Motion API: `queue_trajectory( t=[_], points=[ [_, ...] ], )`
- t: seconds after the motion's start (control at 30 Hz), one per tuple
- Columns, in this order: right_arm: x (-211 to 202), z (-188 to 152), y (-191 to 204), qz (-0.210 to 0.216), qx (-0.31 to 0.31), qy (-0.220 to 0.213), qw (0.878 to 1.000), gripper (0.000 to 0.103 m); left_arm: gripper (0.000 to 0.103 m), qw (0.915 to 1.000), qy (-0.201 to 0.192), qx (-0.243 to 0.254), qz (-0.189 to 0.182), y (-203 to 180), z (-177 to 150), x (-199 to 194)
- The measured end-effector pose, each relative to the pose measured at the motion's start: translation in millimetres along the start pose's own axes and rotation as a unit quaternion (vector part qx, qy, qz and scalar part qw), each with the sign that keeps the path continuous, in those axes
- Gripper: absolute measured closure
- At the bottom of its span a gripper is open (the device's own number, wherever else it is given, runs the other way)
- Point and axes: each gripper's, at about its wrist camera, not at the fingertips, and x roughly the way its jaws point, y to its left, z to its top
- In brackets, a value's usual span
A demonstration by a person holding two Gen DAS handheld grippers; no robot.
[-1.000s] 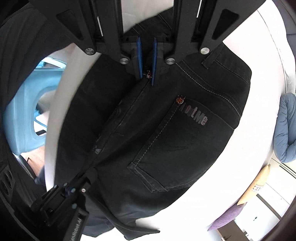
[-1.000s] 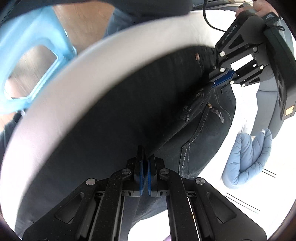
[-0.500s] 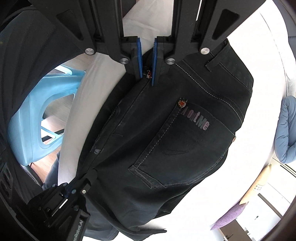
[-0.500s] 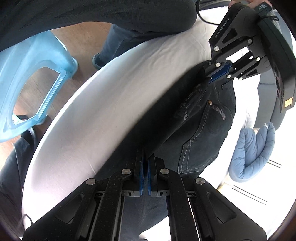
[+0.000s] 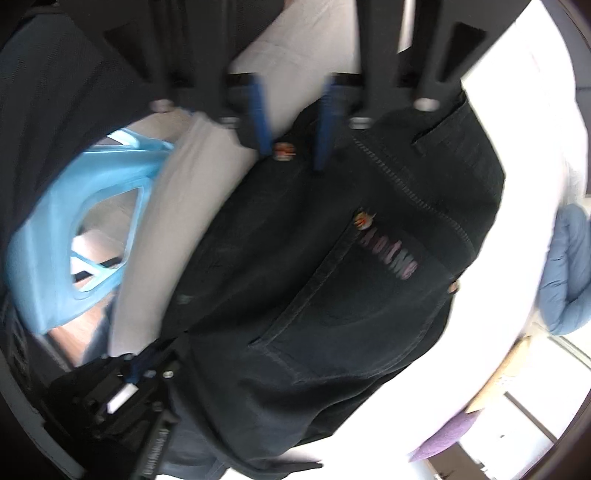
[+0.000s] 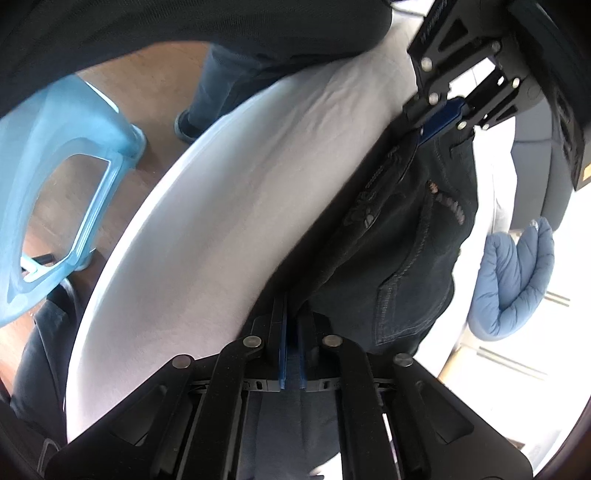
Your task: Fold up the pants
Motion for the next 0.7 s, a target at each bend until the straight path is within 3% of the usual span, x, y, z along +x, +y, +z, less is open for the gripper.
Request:
queue_trajectory(
  t=[0.03,0.07,0.23,0.33,0.4,0.47,0.5,0.53,0.57,0.6,0.63,0.7],
  points=[
    [-0.2,2.1,2.8,-0.009,0.003,0.004,1.000,0.097,0.034,0.9999,0.003,-0.009,0.012,2.0,-2.2,-0.2],
    [-1.5,3.1,3.1,-0.014,0.014,0.007,1.000,0.097,0.027,0.9996,0.003,-0.022,0.018,6.9,-3.6,-4.9],
    [2.0,5.9,-11.4,-0.030,0.092,0.011,0.995,0.097,0.027,0.9959,-0.036,-0.076,0.033,33.3,-3.1,-54.1],
    [9.5,11.6,-16.1,-0.038,0.137,0.020,0.990,0.097,0.027,0.9876,-0.083,-0.130,0.030,48.6,16.1,-81.5],
    [9.3,14.5,-18.2,-0.043,0.177,0.022,0.983,0.097,0.028,0.9813,-0.109,-0.158,0.015,49.9,39.8,-83.4],
    [2.4,11.5,-22.8,-0.042,0.230,0.021,0.972,0.095,0.034,0.9802,-0.111,-0.164,-0.005,42.7,64.1,-67.8],
    [0.0,9.5,-22.1,-0.034,0.258,0.020,0.965,0.087,0.036,0.9812,-0.102,-0.164,-0.008,37.1,75.5,-52.9],
    [-4.4,5.1,-23.0,-0.023,0.290,0.015,0.957,0.078,0.041,0.9818,-0.090,-0.166,-0.014,32.5,83.3,-38.5],
    [-11.7,-2.6,-24.9,-0.011,0.332,0.008,0.943,0.047,0.048,0.9816,-0.072,-0.174,-0.028,26.8,91.1,-17.3],
    [-23.5,-16.0,-27.0,-0.001,0.389,-0.009,0.921,0.019,0.051,0.9806,-0.058,-0.183,-0.038,24.6,94.6,-1.8],
    [-29.4,-27.0,-27.5,0.001,0.423,-0.021,0.906,0.016,0.052,0.9784,-0.041,-0.197,-0.048,18.6,92.8,20.4],
    [-42.7,-70.1,-37.8,0.023,0.536,-0.036,0.843,0.016,0.051,0.9680,-0.056,-0.239,-0.054,12.2,90.4,34.2]
  ],
)
